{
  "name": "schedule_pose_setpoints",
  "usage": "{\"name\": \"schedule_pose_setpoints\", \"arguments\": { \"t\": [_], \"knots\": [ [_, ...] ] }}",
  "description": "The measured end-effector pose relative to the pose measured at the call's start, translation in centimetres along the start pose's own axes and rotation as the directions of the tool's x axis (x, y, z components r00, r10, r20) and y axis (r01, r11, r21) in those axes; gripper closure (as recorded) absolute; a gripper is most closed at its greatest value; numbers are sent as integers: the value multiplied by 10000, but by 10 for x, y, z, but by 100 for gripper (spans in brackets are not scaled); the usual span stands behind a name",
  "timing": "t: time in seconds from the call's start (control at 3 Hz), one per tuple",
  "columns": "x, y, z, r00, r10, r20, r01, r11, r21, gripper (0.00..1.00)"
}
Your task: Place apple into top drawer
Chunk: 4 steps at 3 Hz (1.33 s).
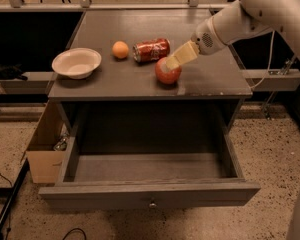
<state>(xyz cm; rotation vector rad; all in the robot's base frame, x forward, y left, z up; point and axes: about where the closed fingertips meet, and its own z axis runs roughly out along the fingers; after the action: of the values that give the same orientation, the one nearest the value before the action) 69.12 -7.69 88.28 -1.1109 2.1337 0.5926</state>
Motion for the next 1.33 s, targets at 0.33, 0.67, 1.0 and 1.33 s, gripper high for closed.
{"name": "schedule_pose_setpoints", "arguments": {
  "t": [0.33,0.67,1.0,1.33],
  "knots": [
    [5,16,9,9993,-375,-76,375,9993,-54,0],
    [6,16,12,9993,-362,-114,361,9993,-69,0],
    [28,29,29,9989,-184,-441,172,9995,-265,0],
    [28,29,29,9989,-184,-442,172,9995,-267,3]
  ]
}}
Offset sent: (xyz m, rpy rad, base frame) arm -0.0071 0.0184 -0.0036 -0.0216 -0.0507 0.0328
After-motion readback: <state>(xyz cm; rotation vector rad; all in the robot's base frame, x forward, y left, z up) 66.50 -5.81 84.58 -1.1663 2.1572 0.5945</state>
